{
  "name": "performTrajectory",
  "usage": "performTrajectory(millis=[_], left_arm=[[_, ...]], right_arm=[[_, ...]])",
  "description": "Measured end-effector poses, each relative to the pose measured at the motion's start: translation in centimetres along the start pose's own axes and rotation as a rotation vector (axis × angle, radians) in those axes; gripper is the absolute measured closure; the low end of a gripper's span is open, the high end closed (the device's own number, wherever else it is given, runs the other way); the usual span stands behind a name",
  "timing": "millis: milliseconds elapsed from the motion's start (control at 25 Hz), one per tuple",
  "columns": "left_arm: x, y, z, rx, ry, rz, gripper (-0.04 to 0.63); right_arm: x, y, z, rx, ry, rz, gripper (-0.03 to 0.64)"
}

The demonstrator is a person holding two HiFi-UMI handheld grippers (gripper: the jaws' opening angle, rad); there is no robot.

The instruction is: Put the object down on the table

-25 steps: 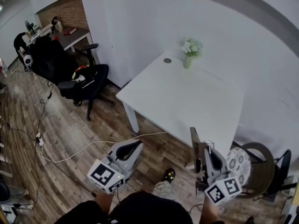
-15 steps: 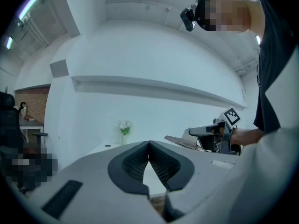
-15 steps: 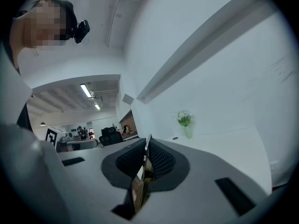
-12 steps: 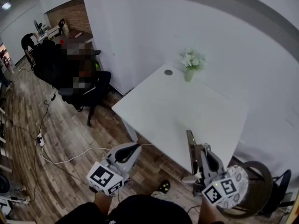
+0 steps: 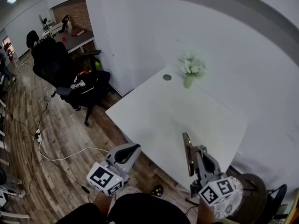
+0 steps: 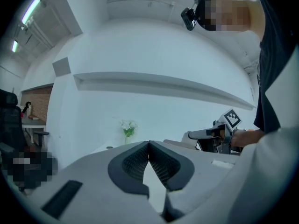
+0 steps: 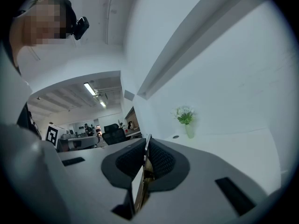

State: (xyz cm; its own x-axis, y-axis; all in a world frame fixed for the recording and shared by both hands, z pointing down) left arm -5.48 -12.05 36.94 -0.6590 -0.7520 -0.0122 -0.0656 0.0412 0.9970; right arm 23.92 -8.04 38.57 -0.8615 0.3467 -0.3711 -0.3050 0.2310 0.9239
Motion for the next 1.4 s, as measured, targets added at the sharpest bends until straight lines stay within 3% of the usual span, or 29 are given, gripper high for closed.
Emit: performTrajectory(millis=[320, 760, 1400], left_arm=[[2.2, 1.5, -3.0, 0.038, -0.003, 0.029, 0.595], [7.3, 1.3, -9.9, 0.051, 0.081, 0.029, 0.595], [12.3, 2.7, -10.5, 0.079, 0.046, 0.049, 0.595]], right_arm=[[-3.4, 1.1, -3.3, 0.050, 0.032, -0.030, 0.597], [-6.9, 1.7, -9.6, 0.095, 0.103, -0.080, 0.597], [-9.8, 6.3, -14.9, 0.204, 0.202, -0.113, 0.597]])
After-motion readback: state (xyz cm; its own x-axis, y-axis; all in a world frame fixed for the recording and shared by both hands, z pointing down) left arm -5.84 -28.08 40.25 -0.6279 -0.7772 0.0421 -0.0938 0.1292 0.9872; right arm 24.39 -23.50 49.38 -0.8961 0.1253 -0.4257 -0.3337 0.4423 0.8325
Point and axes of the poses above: the fingertips, and each gripper's own axes: z backward along the fingers, x to its left, y out of its underside, the point moved 7 cm from there along z, backward along the fingers, and after that the axes turned 5 degrees about -z, right-handed, at the moved point
